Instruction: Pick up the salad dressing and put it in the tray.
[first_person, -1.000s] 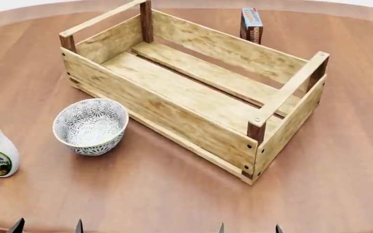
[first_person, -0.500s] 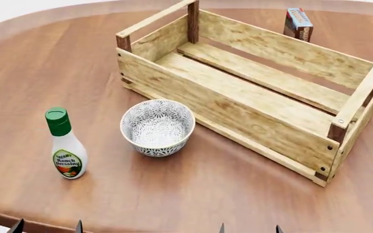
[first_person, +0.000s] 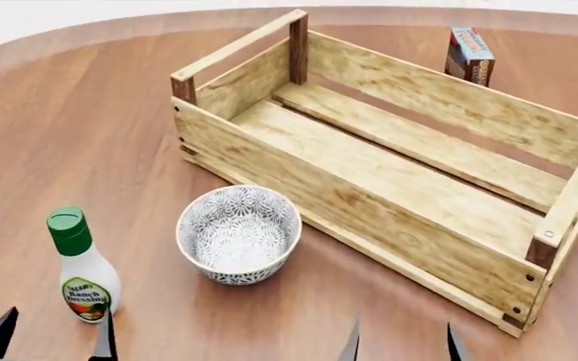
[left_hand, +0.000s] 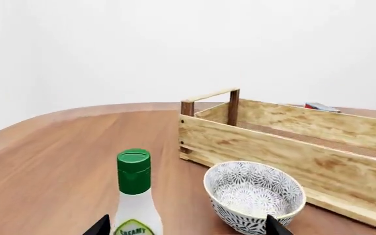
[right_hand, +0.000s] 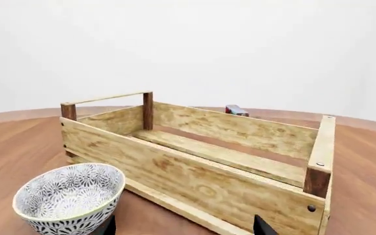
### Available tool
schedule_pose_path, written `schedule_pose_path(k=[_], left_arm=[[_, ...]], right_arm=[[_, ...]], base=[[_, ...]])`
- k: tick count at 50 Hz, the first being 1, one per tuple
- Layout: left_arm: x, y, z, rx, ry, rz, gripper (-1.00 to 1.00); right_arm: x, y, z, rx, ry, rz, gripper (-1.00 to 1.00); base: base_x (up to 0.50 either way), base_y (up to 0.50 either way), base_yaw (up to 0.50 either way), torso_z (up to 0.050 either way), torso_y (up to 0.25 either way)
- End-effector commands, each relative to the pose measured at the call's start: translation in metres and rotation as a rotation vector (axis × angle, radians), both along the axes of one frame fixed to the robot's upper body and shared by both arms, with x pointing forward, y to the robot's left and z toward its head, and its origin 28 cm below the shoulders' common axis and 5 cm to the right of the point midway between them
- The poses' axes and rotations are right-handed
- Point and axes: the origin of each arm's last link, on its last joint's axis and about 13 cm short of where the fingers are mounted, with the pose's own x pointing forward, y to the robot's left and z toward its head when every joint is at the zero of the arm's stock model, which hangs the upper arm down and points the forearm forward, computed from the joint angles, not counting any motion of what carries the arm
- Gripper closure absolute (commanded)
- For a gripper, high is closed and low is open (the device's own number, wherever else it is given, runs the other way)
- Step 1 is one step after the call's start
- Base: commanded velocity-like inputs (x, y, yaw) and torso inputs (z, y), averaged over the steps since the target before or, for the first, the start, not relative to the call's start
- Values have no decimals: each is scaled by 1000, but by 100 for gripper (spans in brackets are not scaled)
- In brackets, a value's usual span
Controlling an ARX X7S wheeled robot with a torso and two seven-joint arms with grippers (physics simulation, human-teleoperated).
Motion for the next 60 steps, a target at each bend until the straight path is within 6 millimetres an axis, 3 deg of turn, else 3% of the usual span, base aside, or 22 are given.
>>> schedule_pose_path(k=[1, 6, 17, 39, 45, 60], left_arm=[[-7, 5, 43, -17, -111, -17, -100], [-11, 5, 57, -25, -153, -41, -100], [-13, 6, 67, -45, -177, -51, -100], [-11, 8, 65, -44, -187, -30, -100], [-11, 8, 64, -40, -190, -28, -100], [-11, 8, 65, -41, -192, -26, -100]], right_arm=[[-11, -3, 52, -12, -123, 9, -100], [-13, -5, 66, 15, -156, -18, -100], [-20, -6, 79, 20, -193, 19, -100], [-19, -9, 78, 70, -210, 3, -100], [-22, -10, 76, 100, -267, 21, -100], [-23, -11, 77, 112, -270, 28, -100]], base=[[500, 0, 0, 0, 0], [500, 0, 0, 0, 0], [500, 0, 0, 0, 0], [494, 0, 0, 0, 1], [0, 0, 0, 0, 0], [0, 0, 495, 0, 0]])
